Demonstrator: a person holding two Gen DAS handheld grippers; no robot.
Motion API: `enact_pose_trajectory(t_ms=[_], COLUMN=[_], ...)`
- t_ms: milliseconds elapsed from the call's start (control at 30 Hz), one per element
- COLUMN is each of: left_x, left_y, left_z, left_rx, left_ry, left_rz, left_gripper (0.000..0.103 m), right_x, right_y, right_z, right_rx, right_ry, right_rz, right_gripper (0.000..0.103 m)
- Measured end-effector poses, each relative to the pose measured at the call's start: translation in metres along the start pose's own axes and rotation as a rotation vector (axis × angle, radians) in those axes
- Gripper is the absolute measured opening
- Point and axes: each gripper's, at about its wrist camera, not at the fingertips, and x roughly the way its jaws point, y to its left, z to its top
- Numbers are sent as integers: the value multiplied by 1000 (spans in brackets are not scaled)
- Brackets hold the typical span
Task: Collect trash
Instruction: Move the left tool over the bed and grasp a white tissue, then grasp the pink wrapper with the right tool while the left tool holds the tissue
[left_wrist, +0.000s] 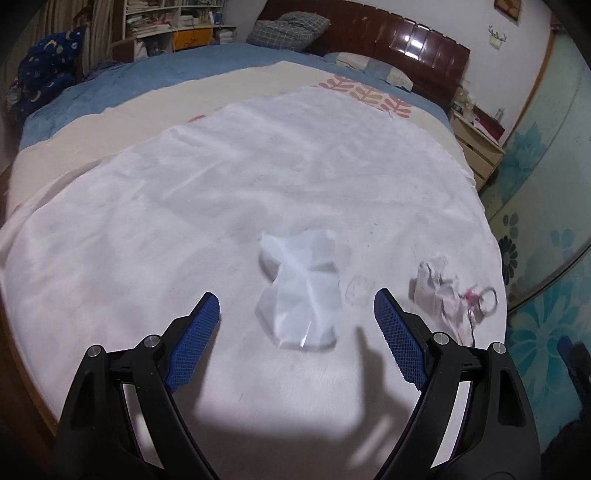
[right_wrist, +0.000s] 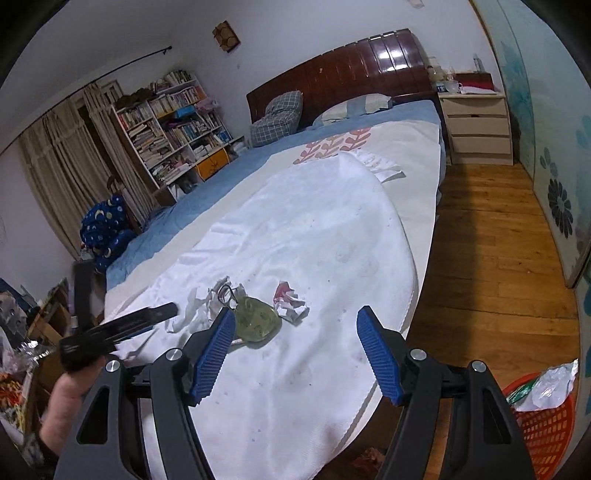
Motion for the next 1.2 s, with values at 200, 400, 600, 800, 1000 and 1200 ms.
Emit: enact_pose_trajectory(t_ms=[200,400,600,800,1000,1200], left_x=[22,21,11,-20,-65,-118], left_y=[5,-1,-14,-12,-19,-15], left_z=[10,6,9,11,9,-11], left_rx=[-47,-13,70,84,113,79], left_ry=[61,57,52,-19,-93,-161], left_rz=[2,39,12,26,2,-34], left_gripper=[85,49,23,14,13,13], right_x=[4,12,18,21,25,37], right_y=[-5,-2,6,8,14,19], right_z=[-3,-3,-5,-6,-3,7], right_rx=[-13,-22,-23,-22,-46,-104], right_ry=[28,32,23,18,-11,-37], right_rz=[2,1,-12,-17,-42,-77], right_gripper=[69,69,68,68,69,67])
